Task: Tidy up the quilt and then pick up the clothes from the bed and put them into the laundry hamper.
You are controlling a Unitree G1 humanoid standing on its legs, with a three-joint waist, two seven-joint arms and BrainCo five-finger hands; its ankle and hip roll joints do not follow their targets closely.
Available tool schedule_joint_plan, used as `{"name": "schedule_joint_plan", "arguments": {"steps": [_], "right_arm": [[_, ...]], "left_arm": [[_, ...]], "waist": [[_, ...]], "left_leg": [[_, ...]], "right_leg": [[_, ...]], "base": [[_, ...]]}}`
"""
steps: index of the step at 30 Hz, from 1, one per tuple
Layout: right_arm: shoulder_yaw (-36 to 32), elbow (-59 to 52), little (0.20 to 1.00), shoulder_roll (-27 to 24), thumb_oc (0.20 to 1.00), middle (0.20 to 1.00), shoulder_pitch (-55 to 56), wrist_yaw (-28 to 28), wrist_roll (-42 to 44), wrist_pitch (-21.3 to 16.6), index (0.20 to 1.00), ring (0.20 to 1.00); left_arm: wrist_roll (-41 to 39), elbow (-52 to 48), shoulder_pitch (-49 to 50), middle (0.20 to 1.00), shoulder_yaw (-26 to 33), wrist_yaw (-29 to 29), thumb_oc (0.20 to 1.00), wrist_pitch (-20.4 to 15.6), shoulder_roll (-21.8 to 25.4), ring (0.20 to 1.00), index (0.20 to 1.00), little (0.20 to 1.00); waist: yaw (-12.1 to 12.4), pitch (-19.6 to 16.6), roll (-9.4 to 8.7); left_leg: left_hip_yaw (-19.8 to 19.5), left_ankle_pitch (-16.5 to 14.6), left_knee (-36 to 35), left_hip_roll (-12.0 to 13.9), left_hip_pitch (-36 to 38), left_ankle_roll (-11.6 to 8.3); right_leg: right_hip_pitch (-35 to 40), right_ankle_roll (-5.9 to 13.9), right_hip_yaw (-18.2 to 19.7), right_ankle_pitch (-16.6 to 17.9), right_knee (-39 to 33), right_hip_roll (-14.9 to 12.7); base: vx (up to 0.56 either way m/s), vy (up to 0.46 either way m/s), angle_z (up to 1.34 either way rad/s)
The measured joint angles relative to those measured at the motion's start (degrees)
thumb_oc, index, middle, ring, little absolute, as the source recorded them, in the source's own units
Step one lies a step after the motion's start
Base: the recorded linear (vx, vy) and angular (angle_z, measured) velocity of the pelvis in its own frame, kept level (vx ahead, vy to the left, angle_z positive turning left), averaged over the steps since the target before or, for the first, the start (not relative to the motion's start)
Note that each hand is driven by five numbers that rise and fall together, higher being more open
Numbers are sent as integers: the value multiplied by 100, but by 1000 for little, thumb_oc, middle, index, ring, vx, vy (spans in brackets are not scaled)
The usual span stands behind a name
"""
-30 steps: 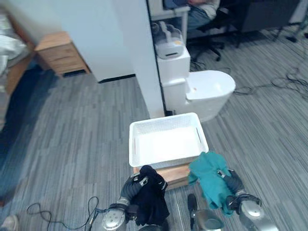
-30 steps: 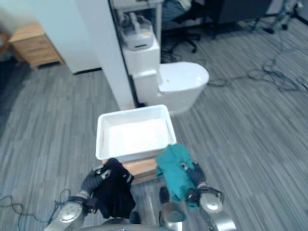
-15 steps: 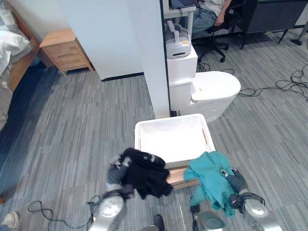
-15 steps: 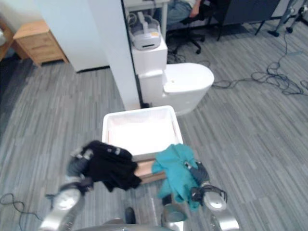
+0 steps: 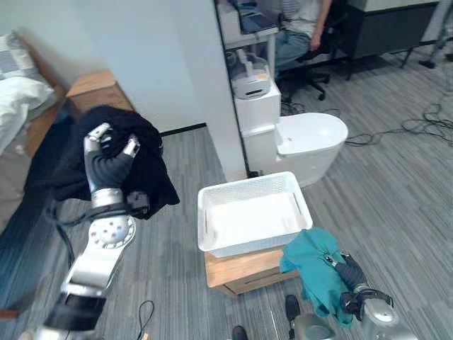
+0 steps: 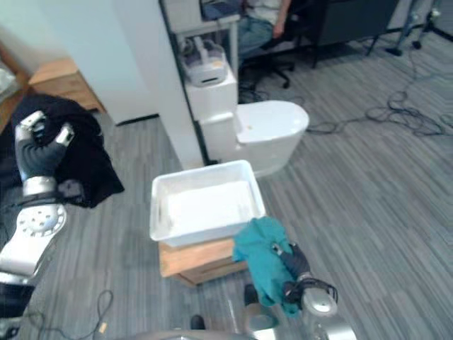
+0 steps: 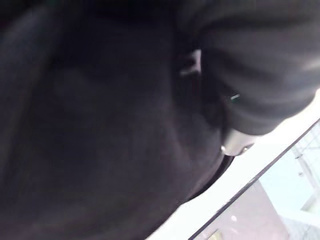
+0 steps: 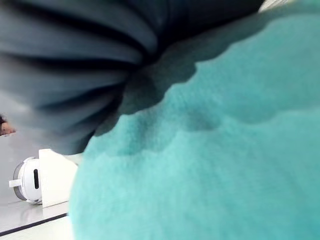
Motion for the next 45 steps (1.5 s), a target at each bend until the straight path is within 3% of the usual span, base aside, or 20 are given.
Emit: {"name": "schedule_joint_plan", "arguments": {"steps": [2,6,16,17,18,19,23,27,30,31,33,35,38,41,45], "right_arm": [[0,0,200,-9,200,200,-29,82,-5,15,200,200],[52,22,200,-77,200,200,-32,108,-34,96,200,200],[102,105,200,-121,200,200,-88,335,-213,121,200,200],[103,104,200,-121,200,200,-111,342,-213,122,200,200],[103,104,200,-121,200,200,-117,346,-212,121,200,200],[106,104,200,-120,200,200,-113,371,-212,122,200,200],[169,103,200,-118,200,200,-202,449,-213,116,200,200],[169,102,200,-118,200,200,-212,406,-219,106,200,200],[162,102,200,-121,200,200,-207,270,-249,69,200,200],[143,99,200,-121,200,200,-199,163,-454,-16,200,200],[59,57,200,-125,200,200,-196,22,-540,-86,200,200],[-264,-314,200,-283,200,200,-201,-223,-813,-143,200,200],[-576,-646,200,-511,200,200,-535,-488,-905,-379,200,200],[-700,-1068,200,-834,200,200,-1213,-664,-1004,-449,200,200],[-674,-1435,200,-1174,200,200,-2344,-672,-1087,-276,200,200]], "left_arm": [[21,879,-208,200,-250,18,200,160,-4,200,200,200],[178,1919,-438,200,-764,-1,200,256,-181,200,200,200],[364,2963,-667,200,-1196,-48,200,220,-888,200,200,200],[405,3097,-666,266,-1201,-86,266,251,-978,266,266,266],[433,3170,-664,567,-1225,-86,567,273,-1041,567,567,567],[484,3316,-660,1000,-1295,-84,1000,357,-1189,1000,1000,1000],[655,3894,-577,1000,-1425,-72,1000,639,-1825,1000,1000,1000],[707,4384,-560,1000,-1294,85,1000,422,-2207,1000,1000,1000],[660,4285,-581,1000,-1040,322,1000,-35,-2164,1000,1000,1000],[556,4098,-577,1000,-919,509,1000,-346,-2077,1000,1000,1000],[469,3703,-506,1000,-780,629,1000,-538,-2003,1000,1000,1000],[208,2524,-223,1000,-431,797,1000,-727,-2013,1000,1000,1000],[19,2248,73,1000,-177,1060,1000,-824,-2012,1000,1000,1000],[-281,2963,422,1000,169,1119,1000,-630,-2184,1000,1000,1000],[-309,4504,1205,1000,426,1073,1000,-622,-2532,1000,1000,1000]], "waist": [[-294,-27,-17],[-565,-24,-24],[-724,131,-33],[-746,210,-31],[-754,261,-31],[-774,316,-40],[-844,381,-94],[-856,385,-99],[-852,385,-99],[-838,385,-99],[-796,386,-99],[-604,387,-97],[-420,383,-95],[-238,377,-123],[336,337,-239]], "left_leg": [[193,10,0,7,3,-60],[458,5,-3,-2,58,-85],[784,-100,-10,-40,101,-80],[800,-106,-10,-52,104,-88],[817,-106,-10,-52,105,-88],[819,-106,-10,-52,101,-87],[925,-76,-9,-32,108,-49],[964,-105,-10,-30,195,-80],[969,-133,-10,-40,199,-60],[958,-139,-10,-45,198,-49],[934,-139,-10,-45,198,-48],[878,-140,-10,-46,216,-46],[732,-121,-11,-43,250,-33],[603,-113,-10,-25,254,-46],[383,-22,-10,7,153,-23]], "right_leg": [[-61,53,193,63,-65,41],[-45,60,357,210,-282,65],[-50,81,581,353,-447,66],[-70,82,593,353,-447,59],[-75,82,600,353,-447,57],[-87,82,597,353,-446,58],[-136,153,631,403,-445,92],[-56,153,702,404,-445,112],[-46,154,694,403,-445,95],[-36,154,676,404,-445,85],[-22,154,657,404,-444,78],[21,154,615,403,-445,73],[117,121,517,378,-446,56],[154,111,436,372,-447,57],[157,93,217,358,-447,52]], "base": [[45,17,-45],[45,14,-32],[12,-2,-18],[2,6,-12],[10,5,-13],[11,3,-7],[18,12,-9],[1,35,-9],[-6,3,2],[-18,9,6],[-17,0,5],[-37,6,10],[-45,12,20],[-58,-1,17],[-62,-9,30]]}}
